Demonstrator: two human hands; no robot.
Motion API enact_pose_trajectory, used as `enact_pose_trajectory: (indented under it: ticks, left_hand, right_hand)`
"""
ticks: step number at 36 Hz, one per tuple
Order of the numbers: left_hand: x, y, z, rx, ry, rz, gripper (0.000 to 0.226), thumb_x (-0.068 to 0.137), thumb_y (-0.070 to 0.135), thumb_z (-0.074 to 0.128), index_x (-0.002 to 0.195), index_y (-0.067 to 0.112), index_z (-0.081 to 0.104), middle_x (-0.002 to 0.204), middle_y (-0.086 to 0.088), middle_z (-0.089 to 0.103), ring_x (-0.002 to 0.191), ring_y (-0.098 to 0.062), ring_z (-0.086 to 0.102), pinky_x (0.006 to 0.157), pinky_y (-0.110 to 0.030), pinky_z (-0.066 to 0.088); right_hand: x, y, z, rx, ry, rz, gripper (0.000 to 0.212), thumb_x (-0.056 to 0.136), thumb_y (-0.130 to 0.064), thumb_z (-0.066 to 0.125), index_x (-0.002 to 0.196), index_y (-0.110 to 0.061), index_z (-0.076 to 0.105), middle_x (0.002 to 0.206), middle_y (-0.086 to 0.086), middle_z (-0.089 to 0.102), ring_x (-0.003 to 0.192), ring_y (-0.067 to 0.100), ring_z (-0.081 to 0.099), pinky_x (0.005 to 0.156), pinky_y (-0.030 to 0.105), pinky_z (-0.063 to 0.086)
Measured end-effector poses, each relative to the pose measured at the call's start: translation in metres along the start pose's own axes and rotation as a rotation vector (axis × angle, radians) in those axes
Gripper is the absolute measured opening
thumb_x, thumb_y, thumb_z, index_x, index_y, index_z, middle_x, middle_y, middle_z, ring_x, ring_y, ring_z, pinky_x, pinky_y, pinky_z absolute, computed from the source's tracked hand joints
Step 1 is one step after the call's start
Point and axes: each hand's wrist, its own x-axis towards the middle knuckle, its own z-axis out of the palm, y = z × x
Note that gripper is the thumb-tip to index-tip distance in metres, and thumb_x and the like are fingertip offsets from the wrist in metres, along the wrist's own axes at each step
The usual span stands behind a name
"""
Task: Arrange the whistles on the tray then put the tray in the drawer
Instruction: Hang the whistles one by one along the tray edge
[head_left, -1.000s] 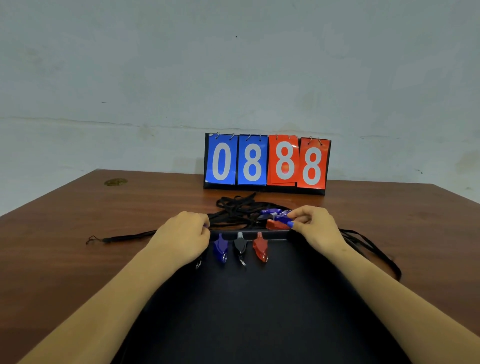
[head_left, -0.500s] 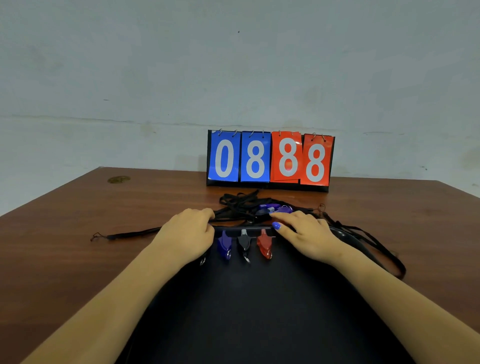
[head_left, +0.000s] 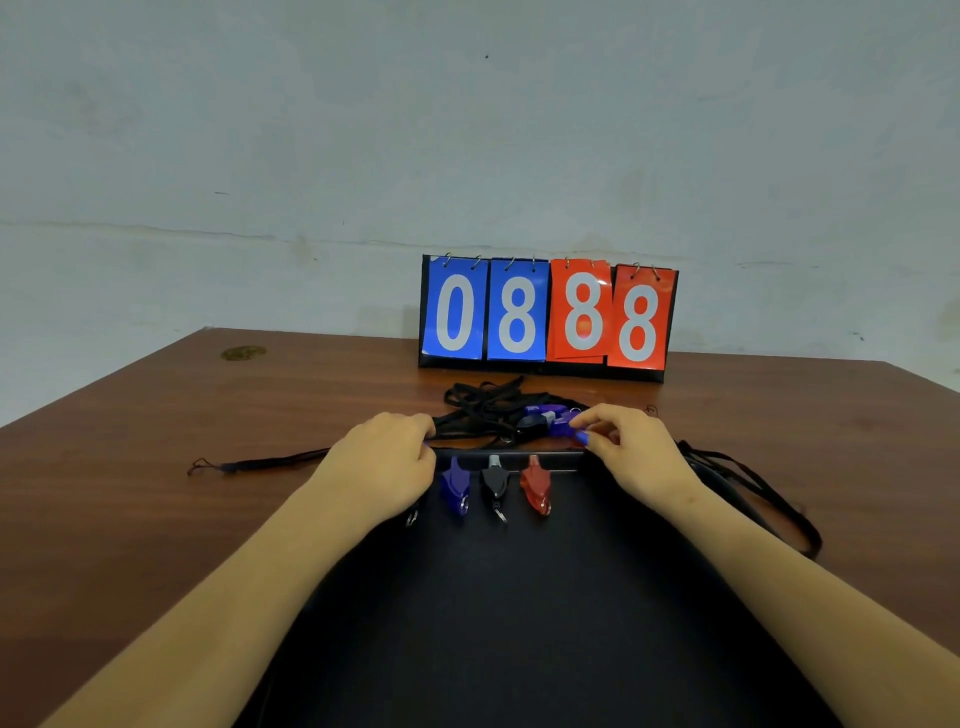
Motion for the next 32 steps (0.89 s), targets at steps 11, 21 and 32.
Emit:
enact_pose_trajectory:
  ticks: [11, 21, 32]
  left_hand:
    - [0.001, -0.001, 0.000, -0.008, 0.007, -0.016, 0.033, 0.094, 0.020, 0.036, 0.123, 0.020, 0.052, 0.118, -0.004, 0.059, 0.101, -0.023, 0.057, 0.086, -0.037, 0.049]
    - [0.003, 0.000, 0.001, 0.005, -0.012, -0.016, 0.031, 0.094, 0.022, 0.036, 0.119, 0.020, 0.054, 0.115, -0.003, 0.060, 0.100, -0.021, 0.057, 0.084, -0.034, 0.049]
    - [0.003, 0.000, 0.002, 0.011, -0.022, 0.001, 0.031, 0.095, 0.021, 0.037, 0.120, 0.019, 0.054, 0.117, -0.003, 0.059, 0.098, -0.018, 0.055, 0.080, -0.030, 0.045]
  right_hand:
    - [-0.004, -0.015, -0.023, 0.247, 0.289, 0.059, 0.030, 0.094, -0.019, 0.052, 0.122, -0.016, 0.059, 0.117, -0.002, 0.057, 0.105, 0.009, 0.049, 0.091, 0.026, 0.042]
    - [-0.020, -0.020, -0.035, 0.537, 0.059, 0.101, 0.007, 0.089, -0.022, 0.059, 0.087, -0.027, 0.063, 0.089, -0.011, 0.059, 0.085, 0.009, 0.055, 0.063, 0.019, 0.044]
    - [-0.025, -0.028, -0.025, 0.192, -0.198, 0.080, 0.011, 0.087, -0.023, 0.060, 0.078, -0.025, 0.065, 0.087, -0.007, 0.061, 0.087, 0.010, 0.055, 0.067, 0.020, 0.042]
